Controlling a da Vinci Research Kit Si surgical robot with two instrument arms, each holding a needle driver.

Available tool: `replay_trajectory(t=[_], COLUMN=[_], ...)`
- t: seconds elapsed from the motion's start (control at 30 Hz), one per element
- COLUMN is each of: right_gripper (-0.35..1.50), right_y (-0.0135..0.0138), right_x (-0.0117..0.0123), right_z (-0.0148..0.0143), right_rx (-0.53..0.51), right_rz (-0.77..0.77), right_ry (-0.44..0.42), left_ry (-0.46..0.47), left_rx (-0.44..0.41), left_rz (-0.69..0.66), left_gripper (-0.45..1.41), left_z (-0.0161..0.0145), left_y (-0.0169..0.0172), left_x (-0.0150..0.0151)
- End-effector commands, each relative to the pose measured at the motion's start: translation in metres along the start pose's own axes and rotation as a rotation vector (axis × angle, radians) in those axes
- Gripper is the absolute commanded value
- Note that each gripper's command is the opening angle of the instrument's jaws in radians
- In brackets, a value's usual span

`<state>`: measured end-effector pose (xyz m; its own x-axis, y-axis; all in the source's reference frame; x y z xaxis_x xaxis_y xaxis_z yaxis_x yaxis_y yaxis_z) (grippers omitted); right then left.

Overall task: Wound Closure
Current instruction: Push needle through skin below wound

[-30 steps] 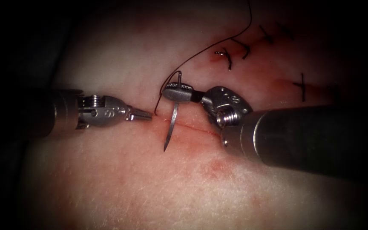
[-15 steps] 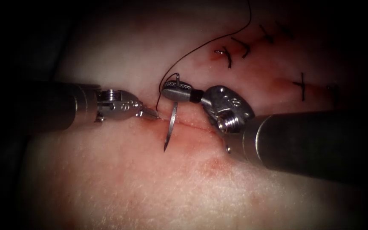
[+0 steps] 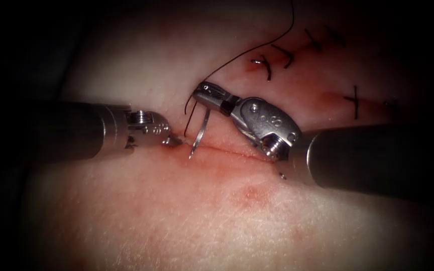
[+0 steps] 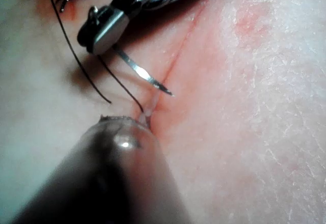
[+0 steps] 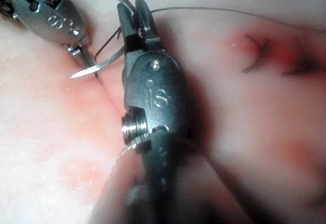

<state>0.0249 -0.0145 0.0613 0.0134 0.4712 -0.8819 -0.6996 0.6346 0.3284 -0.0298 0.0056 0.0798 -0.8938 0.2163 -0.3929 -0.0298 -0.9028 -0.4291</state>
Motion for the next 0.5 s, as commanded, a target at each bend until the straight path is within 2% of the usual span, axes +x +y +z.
replay_trajectory(t=[0.03,0.07,0.17,0.27,0.43,0.5], right_gripper=[-0.35,-0.35,-0.35,-0.35,-0.35,-0.35], right_y=[-0.0007,-0.0009,-0.0012,-0.0012,-0.0014,-0.0019], right_x=[-0.0013,-0.0015,-0.0019,-0.0019,-0.0019,-0.0019], right_z=[0.001,0.0011,0.0015,0.0015,0.0014,0.0012], right_rx=[-0.002,-0.003,-0.002,-0.007,-0.015,-0.02], right_rz=[-0.02,-0.034,-0.063,-0.091,-0.131,-0.178], right_ry=[0.004,0.006,0.014,0.024,0.036,0.048], left_ry=[-0.002,-0.003,-0.003,-0.003,-0.003,-0.003], left_rx=[0.002,0.002,0.002,0.001,0.001,0.001], left_rz=[0.002,0.002,0.0,-0.001,-0.013,-0.013], left_gripper=[0.09,0.24,0.47,0.37,0.34,0.19], left_z=[0.0007,0.0006,0.0005,0.0004,0.0003,0.0003], left_y=[0.0,0.0,0.0002,0.0003,0.0005,0.0005], left_x=[0.0002,0.0003,0.0004,0.0005,0.0004,0.0005])
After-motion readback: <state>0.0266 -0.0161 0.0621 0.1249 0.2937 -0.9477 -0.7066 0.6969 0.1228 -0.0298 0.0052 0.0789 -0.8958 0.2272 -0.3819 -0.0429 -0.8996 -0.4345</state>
